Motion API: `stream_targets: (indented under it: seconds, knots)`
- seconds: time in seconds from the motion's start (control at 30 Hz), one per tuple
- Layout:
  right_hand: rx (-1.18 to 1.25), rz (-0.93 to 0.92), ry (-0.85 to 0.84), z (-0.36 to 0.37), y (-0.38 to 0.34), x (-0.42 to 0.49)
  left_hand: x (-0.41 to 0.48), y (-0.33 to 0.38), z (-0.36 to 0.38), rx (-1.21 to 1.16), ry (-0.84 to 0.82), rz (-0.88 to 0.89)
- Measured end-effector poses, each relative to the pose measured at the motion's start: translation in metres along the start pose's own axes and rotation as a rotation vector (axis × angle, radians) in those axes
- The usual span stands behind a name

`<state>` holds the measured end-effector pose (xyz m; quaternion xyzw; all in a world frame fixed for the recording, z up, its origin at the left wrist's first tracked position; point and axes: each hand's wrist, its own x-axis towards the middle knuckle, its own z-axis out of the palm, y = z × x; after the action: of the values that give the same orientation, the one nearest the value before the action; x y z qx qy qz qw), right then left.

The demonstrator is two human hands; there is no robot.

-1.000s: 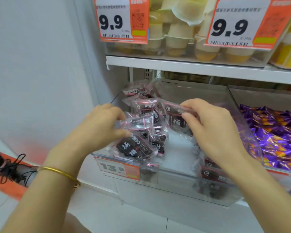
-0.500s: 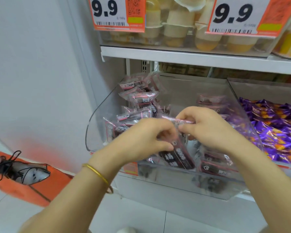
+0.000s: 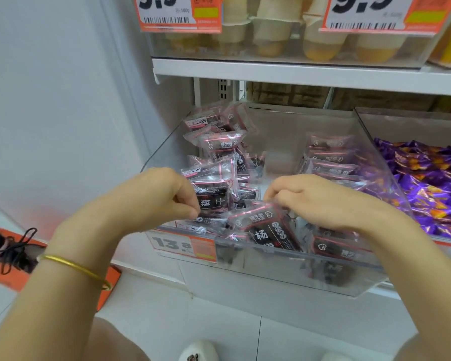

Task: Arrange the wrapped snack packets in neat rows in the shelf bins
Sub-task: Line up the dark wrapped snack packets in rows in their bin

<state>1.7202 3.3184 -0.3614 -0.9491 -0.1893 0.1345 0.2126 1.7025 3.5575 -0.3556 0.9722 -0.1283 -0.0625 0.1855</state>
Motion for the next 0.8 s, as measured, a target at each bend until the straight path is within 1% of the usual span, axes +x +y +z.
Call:
stream_targets:
  seconds: [0.07,0.1,0.17,0.23,0.33,0.4,0.47,0.5,0.57,0.6,0.63,0.73,0.8]
  knots:
    - [0.032,0.023,-0.017,-0.002,-0.006,-0.003,-0.002,-0.004,0.001,0.109,-0.053,-0.070]
    - [0.007,0.030,-0.036,-0.002,-0.008,-0.004,-0.002,-0.005,0.002,0.159,-0.081,-0.096]
    - [-0.120,0.017,-0.043,0.001,-0.008,-0.004,0.000,-0.004,0.005,0.220,-0.121,-0.116]
    - [-0.198,0.005,-0.008,0.004,-0.005,-0.002,0.003,-0.004,0.007,0.234,-0.149,-0.129]
    - [-0.168,-0.024,0.030,0.005,-0.001,-0.001,0.009,-0.005,0.009,0.233,-0.171,-0.152]
    - [-0.151,-0.039,0.034,0.005,0.001,-0.001,0.011,-0.006,0.008,0.203,-0.146,-0.150]
    - [-0.156,-0.048,0.022,0.004,0.002,-0.001,0.008,-0.003,0.004,0.162,-0.067,-0.146]
    - [-0.161,-0.049,0.013,0.004,0.003,-0.001,0.006,-0.002,0.002,0.162,0.006,-0.146]
    - [-0.164,-0.053,-0.006,0.004,0.003,0.000,0.001,-0.002,-0.003,0.197,0.207,-0.156]
    - [-0.163,-0.054,-0.015,0.004,0.004,0.000,-0.001,-0.002,-0.005,0.215,0.275,-0.165]
    - [-0.163,-0.054,-0.022,0.004,0.003,0.000,-0.004,-0.001,-0.007,0.236,0.292,-0.168]
    - [-0.159,-0.059,-0.030,0.003,0.002,0.000,-0.004,0.000,-0.004,0.385,0.164,-0.142]
    - [-0.148,-0.069,-0.034,0.001,0.001,-0.001,-0.001,0.000,-0.001,0.455,0.130,-0.111]
